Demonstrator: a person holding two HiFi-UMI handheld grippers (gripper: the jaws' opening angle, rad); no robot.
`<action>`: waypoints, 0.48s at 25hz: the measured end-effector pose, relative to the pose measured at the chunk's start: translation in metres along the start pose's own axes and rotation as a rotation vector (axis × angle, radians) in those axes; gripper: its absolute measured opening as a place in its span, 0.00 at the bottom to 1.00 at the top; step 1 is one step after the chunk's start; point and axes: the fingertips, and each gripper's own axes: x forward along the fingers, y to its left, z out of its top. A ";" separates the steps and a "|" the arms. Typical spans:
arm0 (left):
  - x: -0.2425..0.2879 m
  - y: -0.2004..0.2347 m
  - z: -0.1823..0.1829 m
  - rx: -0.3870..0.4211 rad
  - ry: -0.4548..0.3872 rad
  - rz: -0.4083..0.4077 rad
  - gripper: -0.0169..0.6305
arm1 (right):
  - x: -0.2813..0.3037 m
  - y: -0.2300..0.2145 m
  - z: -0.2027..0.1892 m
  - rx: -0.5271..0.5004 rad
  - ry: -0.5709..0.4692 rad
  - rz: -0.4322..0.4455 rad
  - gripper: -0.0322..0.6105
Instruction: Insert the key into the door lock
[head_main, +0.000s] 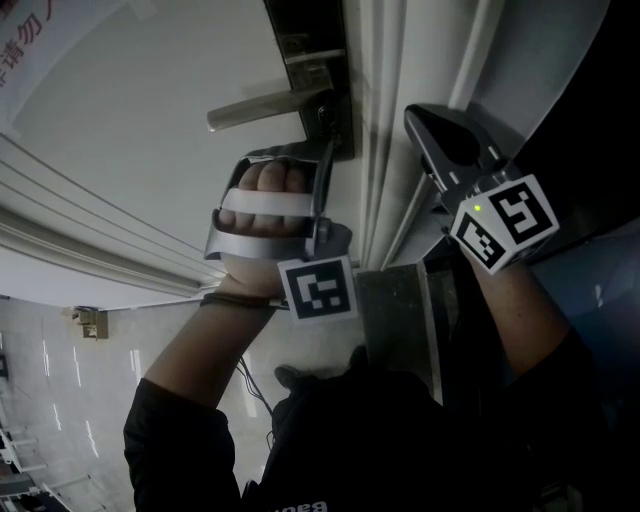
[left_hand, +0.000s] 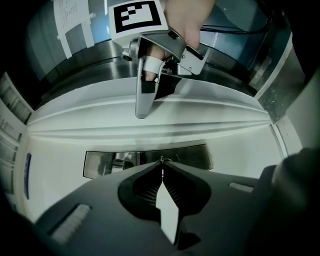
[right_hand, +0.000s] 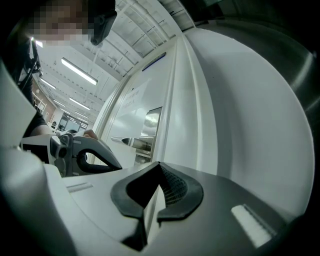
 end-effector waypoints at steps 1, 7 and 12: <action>0.000 0.000 0.000 -0.002 0.002 0.000 0.07 | 0.000 0.000 0.000 0.000 0.000 0.000 0.05; 0.003 -0.001 0.000 -0.021 0.005 0.006 0.07 | 0.000 0.000 0.001 0.001 -0.002 0.006 0.05; 0.005 0.001 0.000 -0.025 0.003 0.019 0.07 | 0.000 0.000 0.001 -0.003 -0.004 0.009 0.05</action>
